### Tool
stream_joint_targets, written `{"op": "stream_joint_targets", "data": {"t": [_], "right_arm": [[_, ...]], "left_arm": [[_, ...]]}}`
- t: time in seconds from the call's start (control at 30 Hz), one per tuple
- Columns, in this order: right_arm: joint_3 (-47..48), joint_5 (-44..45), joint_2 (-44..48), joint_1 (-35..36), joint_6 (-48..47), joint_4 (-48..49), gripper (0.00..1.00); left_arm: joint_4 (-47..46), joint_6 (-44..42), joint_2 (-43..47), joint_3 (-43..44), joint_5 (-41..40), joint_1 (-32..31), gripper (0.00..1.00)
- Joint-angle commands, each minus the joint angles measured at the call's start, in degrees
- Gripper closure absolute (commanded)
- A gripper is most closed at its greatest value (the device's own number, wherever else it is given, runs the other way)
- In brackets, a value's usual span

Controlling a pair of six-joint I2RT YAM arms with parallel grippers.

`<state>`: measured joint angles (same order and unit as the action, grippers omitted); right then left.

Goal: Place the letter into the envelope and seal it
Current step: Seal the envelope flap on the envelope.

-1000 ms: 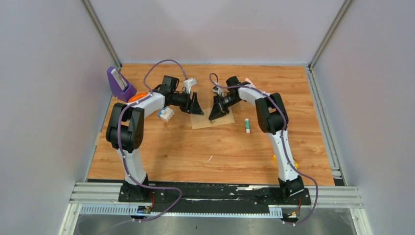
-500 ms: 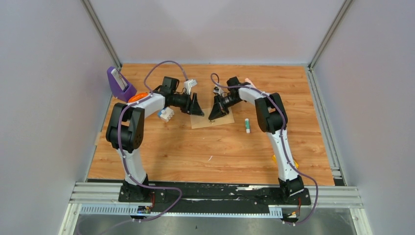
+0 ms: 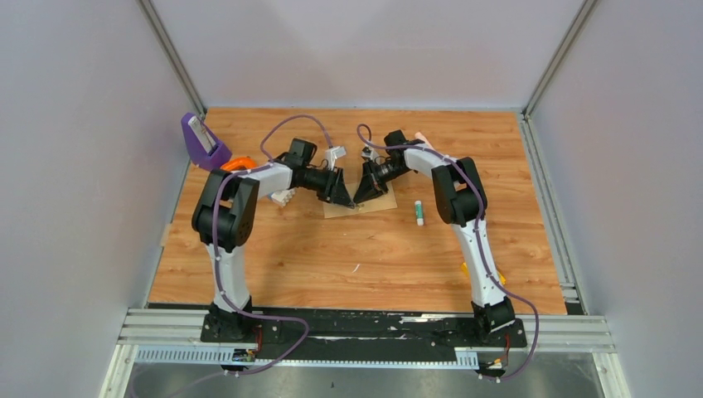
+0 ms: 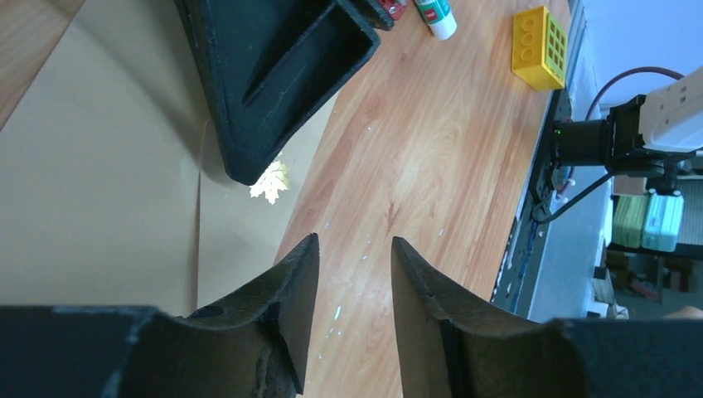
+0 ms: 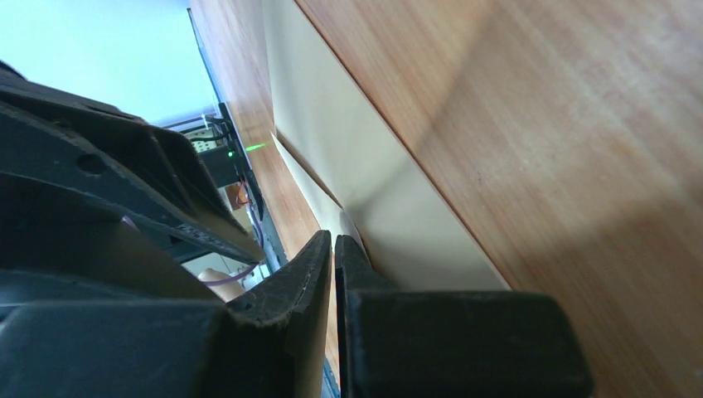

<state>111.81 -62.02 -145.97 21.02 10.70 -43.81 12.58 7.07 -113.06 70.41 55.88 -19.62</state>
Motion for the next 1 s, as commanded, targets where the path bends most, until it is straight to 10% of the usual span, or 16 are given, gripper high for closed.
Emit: {"op": "stream_joint_targets", "data": {"t": [0.0,0.97], "right_arm": [[0.5,6.0,-2.0,-0.5,-1.3,1.4,0.91],[1.0,4.5,-0.9,-1.3,-0.7,1.4,0.91]], "left_arm": [[-2.8,1.7,-3.0,-0.1,2.0,0.0,0.63],[7.4,-0.1,-14.2,9.2,-13.0,-0.6,0.81]]}}
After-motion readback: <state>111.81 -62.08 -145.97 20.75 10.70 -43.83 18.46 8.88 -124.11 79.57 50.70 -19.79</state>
